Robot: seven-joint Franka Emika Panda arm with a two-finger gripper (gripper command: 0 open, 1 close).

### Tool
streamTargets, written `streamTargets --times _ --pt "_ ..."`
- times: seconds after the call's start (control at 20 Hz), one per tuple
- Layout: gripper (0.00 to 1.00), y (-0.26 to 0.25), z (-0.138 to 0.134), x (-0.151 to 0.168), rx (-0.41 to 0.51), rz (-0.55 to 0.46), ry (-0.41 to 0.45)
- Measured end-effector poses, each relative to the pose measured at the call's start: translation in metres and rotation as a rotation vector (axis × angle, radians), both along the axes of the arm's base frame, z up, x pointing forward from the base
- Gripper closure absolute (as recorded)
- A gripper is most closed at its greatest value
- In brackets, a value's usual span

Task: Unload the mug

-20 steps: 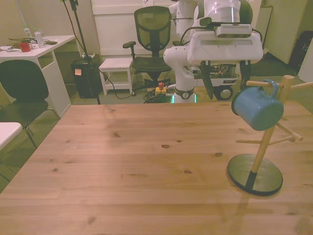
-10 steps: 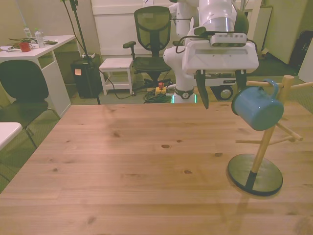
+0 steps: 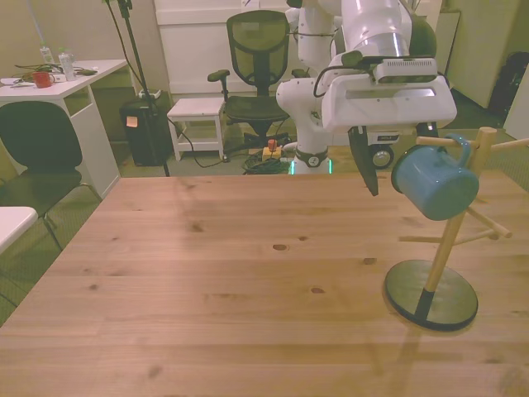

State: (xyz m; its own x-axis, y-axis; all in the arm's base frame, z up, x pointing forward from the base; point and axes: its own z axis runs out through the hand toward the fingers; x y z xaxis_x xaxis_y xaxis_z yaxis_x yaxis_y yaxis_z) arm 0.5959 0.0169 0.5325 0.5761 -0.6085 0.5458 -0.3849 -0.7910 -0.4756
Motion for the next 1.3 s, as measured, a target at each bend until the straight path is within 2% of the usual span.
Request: streamTargets --times 0.05,0.1,1.3 --pt "0.0 -0.001 0.0 0.001 0.001 0.005 -0.001" --pt "1.0 -0.001 0.0 0.001 0.0 0.009 -0.003" --pt "1.0 -0.014 0.003 0.001 0.029 0.036 -0.02"
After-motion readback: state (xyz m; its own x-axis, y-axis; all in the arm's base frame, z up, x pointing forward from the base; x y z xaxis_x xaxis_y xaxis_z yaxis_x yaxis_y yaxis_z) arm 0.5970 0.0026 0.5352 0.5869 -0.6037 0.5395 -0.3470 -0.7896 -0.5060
